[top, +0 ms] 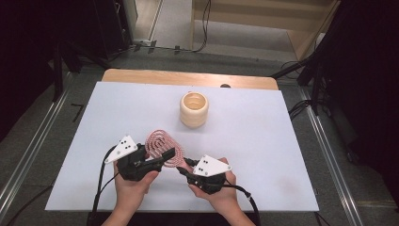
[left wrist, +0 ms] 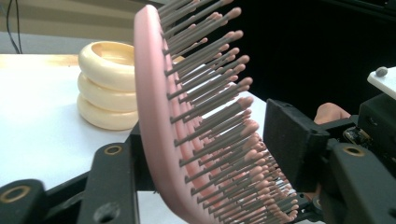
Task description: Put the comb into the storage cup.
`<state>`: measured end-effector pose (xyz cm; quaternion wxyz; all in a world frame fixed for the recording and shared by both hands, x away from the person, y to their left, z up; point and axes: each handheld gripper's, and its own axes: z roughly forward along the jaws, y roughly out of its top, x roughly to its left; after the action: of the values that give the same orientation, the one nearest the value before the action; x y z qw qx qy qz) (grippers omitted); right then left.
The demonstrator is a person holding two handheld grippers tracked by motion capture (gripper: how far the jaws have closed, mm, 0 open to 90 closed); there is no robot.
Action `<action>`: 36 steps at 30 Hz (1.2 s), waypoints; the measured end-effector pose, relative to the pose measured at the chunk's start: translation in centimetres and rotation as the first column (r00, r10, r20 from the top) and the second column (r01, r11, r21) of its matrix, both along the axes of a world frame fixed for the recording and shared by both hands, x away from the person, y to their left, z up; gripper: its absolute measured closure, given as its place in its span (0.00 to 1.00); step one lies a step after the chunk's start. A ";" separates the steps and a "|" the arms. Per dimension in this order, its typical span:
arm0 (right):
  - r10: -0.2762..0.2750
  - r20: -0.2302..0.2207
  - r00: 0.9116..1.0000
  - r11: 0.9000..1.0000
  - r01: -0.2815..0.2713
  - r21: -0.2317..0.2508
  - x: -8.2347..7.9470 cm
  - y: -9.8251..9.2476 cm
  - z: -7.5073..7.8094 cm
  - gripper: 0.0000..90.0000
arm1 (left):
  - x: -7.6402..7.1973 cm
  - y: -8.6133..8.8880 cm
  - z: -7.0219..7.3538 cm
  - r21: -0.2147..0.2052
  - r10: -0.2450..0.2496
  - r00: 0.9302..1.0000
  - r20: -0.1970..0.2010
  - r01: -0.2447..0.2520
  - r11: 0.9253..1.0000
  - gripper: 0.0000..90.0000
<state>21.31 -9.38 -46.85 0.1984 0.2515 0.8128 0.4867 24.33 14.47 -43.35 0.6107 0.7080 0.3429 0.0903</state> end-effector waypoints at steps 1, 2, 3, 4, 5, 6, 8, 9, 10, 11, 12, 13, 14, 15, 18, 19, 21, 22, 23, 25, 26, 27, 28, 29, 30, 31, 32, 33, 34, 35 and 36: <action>-0.004 0.008 1.000 1.000 0.004 -0.003 0.0 0.0 0.0 0.75 | 0.0 0.0 0.0 0.000 0.000 1.000 0.000 0.000 1.000 0.51; -0.007 0.009 1.000 1.000 0.007 -0.005 0.0 0.0 0.0 0.75 | 0.0 0.0 0.0 -0.001 -0.002 1.000 -0.008 0.002 1.000 0.52; -0.008 0.011 1.000 1.000 0.008 -0.007 0.0 0.0 0.0 0.75 | 0.0 0.0 0.0 -0.001 -0.002 1.000 -0.008 0.002 1.000 0.52; -0.010 0.012 1.000 1.000 0.010 -0.009 0.0 0.0 0.0 0.75 | 0.1 0.0 0.0 -0.009 0.000 1.000 -0.017 0.000 1.000 0.53; -0.014 0.008 1.000 1.000 0.014 -0.008 -0.1 0.0 0.0 0.75 | 0.1 0.0 0.0 -0.009 -0.001 1.000 -0.020 0.001 1.000 0.54; -0.016 0.010 1.000 1.000 0.016 -0.008 0.0 0.0 -0.1 0.75 | 0.1 0.1 0.0 -0.011 -0.004 1.000 -0.021 0.004 1.000 0.55; -0.020 0.009 1.000 1.000 0.020 -0.007 0.0 0.0 -0.1 0.75 | 0.1 0.0 0.0 -0.017 -0.004 1.000 -0.027 0.003 1.000 0.58; -0.021 0.009 1.000 1.000 0.021 -0.007 0.0 0.0 -0.1 0.75 | 0.2 0.1 0.0 -0.014 -0.005 1.000 -0.031 0.005 1.000 0.58; -0.022 0.013 1.000 1.000 0.022 -0.009 0.0 0.0 -0.2 0.75 | 0.2 0.1 0.1 -0.016 -0.006 0.999 -0.032 0.005 1.000 0.59; -0.022 0.013 1.000 1.000 0.022 -0.009 0.0 0.0 -0.2 0.75 | 0.2 0.1 0.1 -0.016 -0.006 0.999 -0.032 0.005 1.000 0.60; -0.024 0.018 1.000 1.000 0.024 -0.010 0.0 0.1 -0.3 0.75 | 0.2 0.2 0.1 -0.020 -0.008 0.999 -0.034 0.007 1.000 0.61; -0.024 0.024 0.999 1.000 0.024 -0.010 0.0 0.1 -0.3 0.75 | 0.2 0.2 0.1 -0.023 -0.009 0.999 -0.034 0.008 1.000 0.61; -0.024 0.026 0.999 1.000 0.024 -0.011 -0.1 0.1 -0.3 0.75 | 0.2 0.2 0.1 -0.027 -0.009 0.999 -0.037 0.008 1.000 0.62; -0.025 0.029 0.999 1.000 0.025 -0.013 -0.1 0.1 -0.3 0.75 | 0.2 0.2 0.2 -0.026 -0.011 0.999 -0.039 0.010 1.000 0.62; -0.026 0.031 0.999 1.000 0.027 -0.016 -0.1 0.2 -0.4 0.75 | 0.3 0.3 0.2 -0.033 -0.012 0.999 -0.052 0.010 0.999 0.64; -0.030 0.030 0.999 0.999 0.031 -0.014 -0.1 0.3 -0.4 0.75 | 0.3 0.3 0.2 -0.034 -0.013 0.998 -0.055 0.011 0.999 0.65; -0.028 0.033 0.999 0.999 0.029 -0.019 -0.1 0.3 -0.5 0.75 | 0.3 0.4 0.2 -0.041 -0.022 0.998 -0.058 0.020 0.999 0.66; -0.028 0.033 0.999 0.999 0.029 -0.019 -0.1 0.3 -0.5 0.75 | 0.3 0.4 0.2 -0.041 -0.022 0.998 -0.058 0.020 0.999 0.67; -0.027 0.036 0.999 0.999 0.028 -0.022 0.0 0.4 -0.6 0.75 | 0.3 0.4 0.2 -0.044 -0.032 0.998 -0.053 0.029 0.999 0.68; -0.027 0.034 0.999 0.999 0.028 -0.024 0.0 0.4 -0.7 0.75 | 0.3 0.4 0.2 -0.052 -0.041 0.998 -0.048 0.039 0.998 0.70; -0.026 0.032 0.999 0.999 0.027 -0.024 0.0 0.4 -0.7 0.75 | 0.2 0.4 0.2 -0.049 -0.045 0.998 -0.041 0.043 0.998 0.70; -0.025 0.035 0.999 0.999 0.026 -0.025 0.0 0.5 -0.8 0.75 | 0.2 0.4 0.3 -0.045 -0.048 0.998 -0.039 0.047 0.998 0.71; -0.025 0.034 0.999 0.999 0.026 -0.024 0.0 0.5 -0.8 0.75 | 0.2 0.4 0.3 -0.050 -0.055 0.998 -0.042 0.053 0.997 0.71; -0.022 0.028 0.999 1.000 0.022 -0.021 0.1 0.5 -0.9 0.75 | 0.3 0.5 0.3 -0.053 -0.060 0.997 -0.044 0.058 0.997 0.72; -0.018 0.022 1.000 1.000 0.019 -0.016 0.1 0.5 -0.9 0.75 | 0.3 0.5 0.3 -0.054 -0.061 0.997 -0.045 0.059 0.997 0.72; -0.015 0.018 1.000 1.000 0.016 -0.011 0.2 0.5 -1.0 0.75 | 0.3 0.5 0.3 -0.053 -0.064 0.997 -0.042 0.062 0.997 0.72; -0.011 0.013 1.000 1.000 0.011 -0.008 0.2 0.5 -1.0 0.75 | 0.2 0.5 0.3 -0.053 -0.066 0.997 -0.037 0.064 0.997 0.72; -0.006 0.011 1.000 1.000 0.006 -0.005 0.3 0.5 -1.0 0.74 | 0.2 0.4 0.4 -0.046 -0.064 0.997 -0.037 0.062 0.997 0.72; -0.004 0.004 1.000 1.000 0.004 0.005 0.3 0.5 -1.0 0.72 | 0.2 0.4 0.4 -0.042 -0.059 0.998 -0.031 0.058 0.997 0.72; 0.001 -0.002 1.000 1.000 -0.001 0.017 0.4 0.4 -1.0 0.66 | 0.2 0.4 0.5 -0.035 -0.056 0.998 -0.027 0.055 0.998 0.72; 0.006 -0.007 1.000 1.000 -0.005 0.028 0.4 0.4 -0.9 0.61 | 0.2 0.4 0.5 -0.033 -0.057 0.998 -0.025 0.056 0.998 0.73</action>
<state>21.76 -9.00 -47.78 0.1907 0.2536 0.8071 0.4979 24.51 14.85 -42.82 0.6200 0.7085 0.3321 0.0582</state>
